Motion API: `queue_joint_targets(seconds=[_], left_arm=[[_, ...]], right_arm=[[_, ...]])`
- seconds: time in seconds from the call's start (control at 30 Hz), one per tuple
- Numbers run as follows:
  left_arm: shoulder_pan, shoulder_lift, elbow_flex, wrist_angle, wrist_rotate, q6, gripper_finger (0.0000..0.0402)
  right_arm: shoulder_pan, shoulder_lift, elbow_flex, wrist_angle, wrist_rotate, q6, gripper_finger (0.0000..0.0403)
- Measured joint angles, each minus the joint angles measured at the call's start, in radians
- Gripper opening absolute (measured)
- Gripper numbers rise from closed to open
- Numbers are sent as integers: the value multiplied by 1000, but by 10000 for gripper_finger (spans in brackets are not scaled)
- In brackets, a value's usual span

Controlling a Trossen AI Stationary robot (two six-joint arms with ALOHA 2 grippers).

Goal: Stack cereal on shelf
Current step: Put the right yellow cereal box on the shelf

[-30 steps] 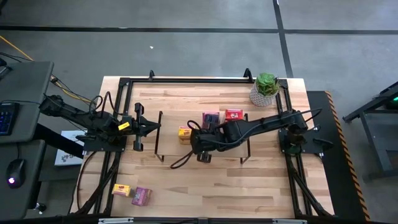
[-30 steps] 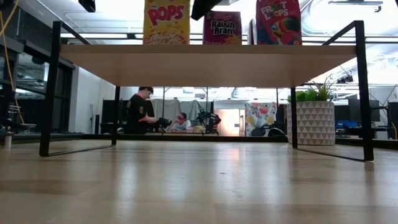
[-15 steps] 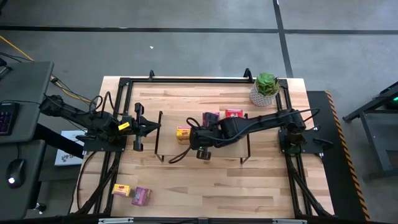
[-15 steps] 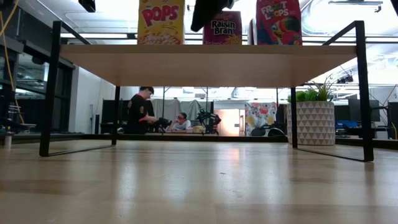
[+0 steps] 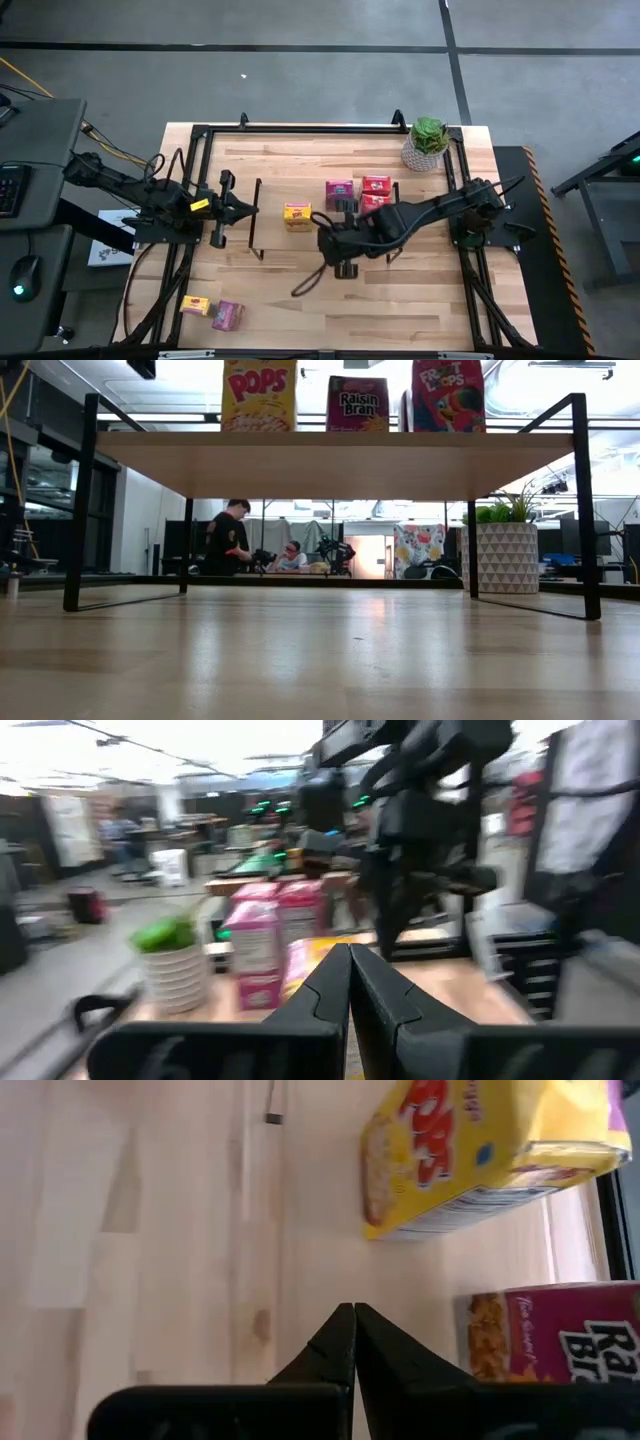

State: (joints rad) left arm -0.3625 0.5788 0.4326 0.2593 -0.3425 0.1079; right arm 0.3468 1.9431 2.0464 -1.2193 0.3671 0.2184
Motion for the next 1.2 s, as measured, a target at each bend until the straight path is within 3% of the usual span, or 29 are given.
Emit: queue_joint_targets(seconds=[0.17, 0.43, 0.67, 0.87, 1.03, 1.2], left_arm=[[-39, 92, 71, -64, 43, -47, 0], [-156, 363, 266, -291, -88, -47, 0], [-199, 534, 366, -317, -117, -57, 0], [-197, 613, 383, -319, -201, -115, 0], [-166, 619, 384, -304, -346, -144, 0], [-134, 615, 384, -314, -289, -201, 0]], right_arm=[[29, -10, 0, -5, 59, -2, 0], [38, -27, 0, 10, 134, 1, 0], [83, -62, 0, 77, 361, -15, 0], [115, -102, 0, 70, 575, 85, 0], [143, -105, 0, 48, 654, 99, 0], [155, -106, 0, 48, 678, 99, 0]])
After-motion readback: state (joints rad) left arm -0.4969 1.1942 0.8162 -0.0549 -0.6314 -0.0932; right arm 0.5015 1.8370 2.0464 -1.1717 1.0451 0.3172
